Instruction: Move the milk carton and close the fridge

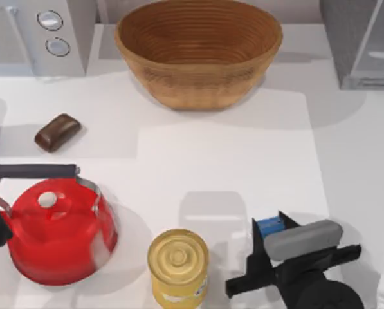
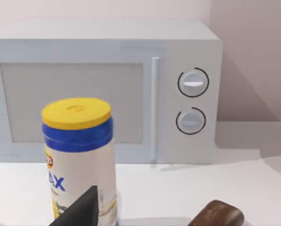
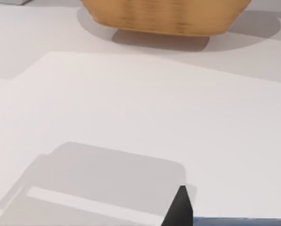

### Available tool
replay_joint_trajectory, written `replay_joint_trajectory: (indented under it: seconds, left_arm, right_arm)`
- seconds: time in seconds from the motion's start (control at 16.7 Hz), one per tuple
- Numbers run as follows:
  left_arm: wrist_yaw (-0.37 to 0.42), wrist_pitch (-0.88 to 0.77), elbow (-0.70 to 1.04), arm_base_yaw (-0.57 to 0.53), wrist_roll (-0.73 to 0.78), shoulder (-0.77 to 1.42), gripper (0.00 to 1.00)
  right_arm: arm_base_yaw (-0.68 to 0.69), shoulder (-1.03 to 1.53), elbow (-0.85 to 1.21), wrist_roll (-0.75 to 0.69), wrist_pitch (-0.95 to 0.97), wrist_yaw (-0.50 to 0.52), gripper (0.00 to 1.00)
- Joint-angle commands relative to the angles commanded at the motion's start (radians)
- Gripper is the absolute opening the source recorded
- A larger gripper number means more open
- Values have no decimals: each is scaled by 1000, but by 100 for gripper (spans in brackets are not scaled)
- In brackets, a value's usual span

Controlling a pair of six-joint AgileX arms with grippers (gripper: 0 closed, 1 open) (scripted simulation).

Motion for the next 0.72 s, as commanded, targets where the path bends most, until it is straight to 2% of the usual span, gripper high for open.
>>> replay_joint_trajectory:
  seconds: [0.72]
  left_arm:
    - [0,0,0,0,0,0,100]
  right_arm:
    - [-7,-24,-21,-1,-21,1,0]
